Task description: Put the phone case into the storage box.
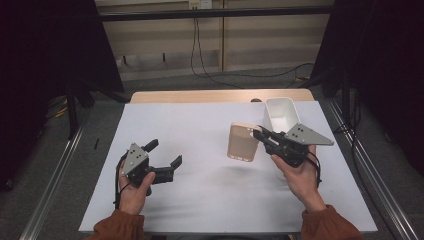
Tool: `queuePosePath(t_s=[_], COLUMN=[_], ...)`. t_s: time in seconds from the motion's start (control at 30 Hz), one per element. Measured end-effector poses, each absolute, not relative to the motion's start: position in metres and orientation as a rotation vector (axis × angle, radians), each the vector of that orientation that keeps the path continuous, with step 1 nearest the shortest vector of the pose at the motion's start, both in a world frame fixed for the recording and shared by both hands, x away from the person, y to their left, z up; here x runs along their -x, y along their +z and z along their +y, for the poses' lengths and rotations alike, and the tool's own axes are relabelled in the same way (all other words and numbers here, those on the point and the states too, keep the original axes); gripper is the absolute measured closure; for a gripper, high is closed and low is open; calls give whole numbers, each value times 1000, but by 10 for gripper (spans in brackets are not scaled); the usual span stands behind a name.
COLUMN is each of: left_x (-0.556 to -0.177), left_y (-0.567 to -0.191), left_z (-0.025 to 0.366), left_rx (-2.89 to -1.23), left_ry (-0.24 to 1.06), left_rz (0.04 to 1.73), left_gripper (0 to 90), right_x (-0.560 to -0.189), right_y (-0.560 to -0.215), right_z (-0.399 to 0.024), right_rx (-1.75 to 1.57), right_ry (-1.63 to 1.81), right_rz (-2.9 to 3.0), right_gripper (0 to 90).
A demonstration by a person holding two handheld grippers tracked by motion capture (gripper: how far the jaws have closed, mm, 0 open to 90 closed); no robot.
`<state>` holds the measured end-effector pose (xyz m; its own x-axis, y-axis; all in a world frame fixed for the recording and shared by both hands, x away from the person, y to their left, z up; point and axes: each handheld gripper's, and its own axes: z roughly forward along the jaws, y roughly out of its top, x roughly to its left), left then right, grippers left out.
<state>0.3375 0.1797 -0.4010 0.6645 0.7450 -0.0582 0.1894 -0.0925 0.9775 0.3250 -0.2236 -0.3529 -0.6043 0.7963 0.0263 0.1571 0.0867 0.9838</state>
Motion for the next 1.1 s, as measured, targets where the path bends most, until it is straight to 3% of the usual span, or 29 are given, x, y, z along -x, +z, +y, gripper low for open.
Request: queuePosePath(t_s=[0.5,1.1], left_x=[-325,-318], left_y=[-416,-424], left_z=[218,228], left_rx=[-1568,-1565], left_ry=[600,639], left_rz=[878,900], left_gripper=[22,15], right_x=[-326,-336], right_y=[-344,-332], right_z=[-240,-253], right_rx=[-946,-955], right_ry=[1548,1542], right_rz=[1797,1767], right_gripper=[813,812])
